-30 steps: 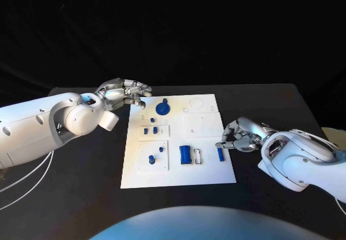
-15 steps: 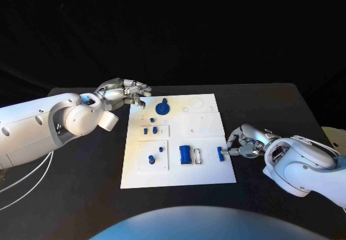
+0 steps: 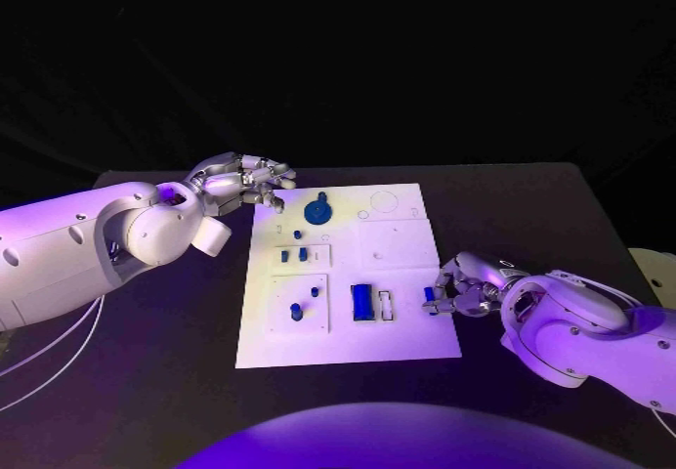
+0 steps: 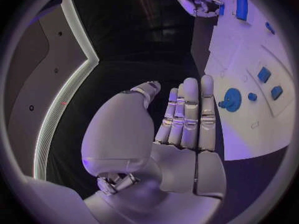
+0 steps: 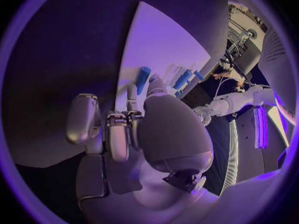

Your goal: Assemble the parts on the task board

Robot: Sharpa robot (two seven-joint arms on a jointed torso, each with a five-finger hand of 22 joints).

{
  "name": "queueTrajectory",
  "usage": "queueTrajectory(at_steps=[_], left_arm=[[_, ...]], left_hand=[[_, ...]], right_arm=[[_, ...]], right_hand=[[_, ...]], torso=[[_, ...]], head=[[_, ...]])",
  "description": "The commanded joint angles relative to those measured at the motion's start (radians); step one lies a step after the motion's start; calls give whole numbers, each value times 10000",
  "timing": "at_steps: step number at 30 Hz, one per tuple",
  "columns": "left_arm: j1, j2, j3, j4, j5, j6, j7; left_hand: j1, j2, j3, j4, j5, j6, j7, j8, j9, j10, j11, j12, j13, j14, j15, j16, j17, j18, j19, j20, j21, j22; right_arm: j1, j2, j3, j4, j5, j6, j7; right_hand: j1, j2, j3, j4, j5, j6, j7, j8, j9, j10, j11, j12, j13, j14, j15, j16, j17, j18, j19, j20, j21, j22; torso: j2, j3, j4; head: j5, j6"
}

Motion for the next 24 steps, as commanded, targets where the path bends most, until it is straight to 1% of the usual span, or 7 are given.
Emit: queueTrajectory(at_steps=[1,7,16,17,20,22,24], left_arm=[[3,49,4,8,42,229,107],[2,61,2,-5,45,255,110],[3,38,0,3,45,250,100],[3,35,0,5,45,250,98],[3,31,0,8,45,247,92],[3,29,0,9,45,245,93],[3,25,0,13,45,237,116]], left_hand=[[-109,34,-31,28,-56,-29,8,-51,10,-14,60,-27,10,-39,55,-25,12,107,6,93,-49,-9],[-136,46,-60,71,-49,-35,11,-63,13,-20,61,-25,15,-42,57,-23,13,108,8,93,-55,-20],[-144,51,-70,86,-44,-37,12,-67,15,-22,61,-24,16,-43,57,-23,14,107,9,94,-58,-24],[-144,51,-70,86,-44,-37,12,-67,15,-22,61,-24,16,-43,57,-23,14,107,9,94,-58,-24],[-144,51,-70,86,-44,-37,12,-67,15,-22,61,-24,16,-43,57,-23,14,107,9,94,-58,-24],[-146,59,-74,96,-39,-38,10,-69,16,-23,60,-24,18,-43,57,-22,14,107,9,94,-60,-27],[-146,59,-74,96,-39,-38,10,-69,16,-23,60,-24,18,-43,57,-22,14,107,9,94,-60,-27]], right_arm=[[-32,127,-7,-72,-187,332,-175],[-52,359,-8,-248,-387,607,-237],[-68,567,-12,-456,-902,786,-390],[-69,580,-12,-463,-946,793,-411],[-71,601,-12,-457,-1023,775,-480],[-72,599,-12,-431,-1021,733,-507],[-72,583,-12,-357,-1009,617,-530]], right_hand=[[52,133,-25,-37,9,96,-10,-105,-36,620,66,-45,1975,1043,53,41,2633,-34,20,71,-20,1191],[773,351,60,-71,53,214,-52,-276,-97,610,27,-64,1966,1043,18,41,2633,-26,14,42,-81,1196],[2183,552,1180,-72,-1560,452,-124,-545,-172,616,-37,-55,1990,1043,-46,41,2633,-30,28,-18,-94,1244],[2424,462,1742,-33,-1914,498,-133,-601,-192,618,-49,-49,1999,1043,-59,41,2633,-34,35,-38,-86,1257],[2586,-272,3798,-42,-1350,653,-143,-694,-151,606,-79,-62,2003,1043,-60,41,2633,-39,48,-60,-89,1305],[1868,-1158,5718,-81,-1174,656,-75,-608,85,609,-134,-71,2004,1043,-46,41,2633,-44,60,-52,-94,1354],[1447,-1533,6727,-231,-1105,620,-122,-506,281,623,-99,-57,2019,1043,-81,41,2633,-59,84,-46,-44,1398]], torso=[[0,6,6],[-1,0,-14],[-1,0,3],[-1,-1,2],[-7,-2,-3],[-11,0,-8],[-9,2,-10]], head=[[-9,2],[-1,2],[4,2],[6,2],[13,2],[17,2],[15,2]])
